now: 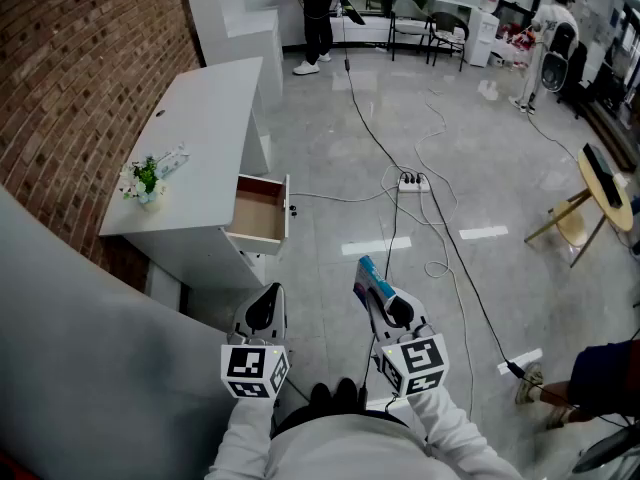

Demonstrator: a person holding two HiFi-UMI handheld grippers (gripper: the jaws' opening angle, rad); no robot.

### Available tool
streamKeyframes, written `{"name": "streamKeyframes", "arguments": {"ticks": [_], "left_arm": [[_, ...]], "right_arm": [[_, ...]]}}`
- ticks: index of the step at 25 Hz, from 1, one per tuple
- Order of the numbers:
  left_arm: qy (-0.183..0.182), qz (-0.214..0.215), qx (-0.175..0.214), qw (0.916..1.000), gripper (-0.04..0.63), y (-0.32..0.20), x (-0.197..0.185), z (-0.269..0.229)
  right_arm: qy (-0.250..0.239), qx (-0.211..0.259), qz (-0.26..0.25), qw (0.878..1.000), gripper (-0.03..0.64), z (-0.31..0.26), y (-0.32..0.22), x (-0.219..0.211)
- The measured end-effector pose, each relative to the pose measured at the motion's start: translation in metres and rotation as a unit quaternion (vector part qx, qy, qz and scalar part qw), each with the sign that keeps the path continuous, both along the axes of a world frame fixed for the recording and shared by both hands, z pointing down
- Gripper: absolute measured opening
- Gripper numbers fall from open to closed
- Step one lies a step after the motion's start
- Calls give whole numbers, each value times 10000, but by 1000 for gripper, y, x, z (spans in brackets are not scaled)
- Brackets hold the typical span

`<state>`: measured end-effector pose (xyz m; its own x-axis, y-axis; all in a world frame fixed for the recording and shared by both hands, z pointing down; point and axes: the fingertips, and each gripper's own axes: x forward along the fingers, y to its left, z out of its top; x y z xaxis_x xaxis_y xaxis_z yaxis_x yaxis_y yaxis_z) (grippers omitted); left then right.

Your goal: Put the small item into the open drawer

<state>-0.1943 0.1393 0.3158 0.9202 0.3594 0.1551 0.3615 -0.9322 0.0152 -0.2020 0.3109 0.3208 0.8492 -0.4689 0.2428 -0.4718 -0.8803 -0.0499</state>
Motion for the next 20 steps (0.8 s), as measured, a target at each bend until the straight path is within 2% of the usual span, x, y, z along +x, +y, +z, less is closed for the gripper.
{"name": "streamKeyframes", "arguments": {"ticks": [20], "left_arm": [[-48, -110, 44, 9999, 15, 6, 16, 10]], "right_arm": [[-266, 48, -187, 9995, 84, 18, 3, 22]]}}
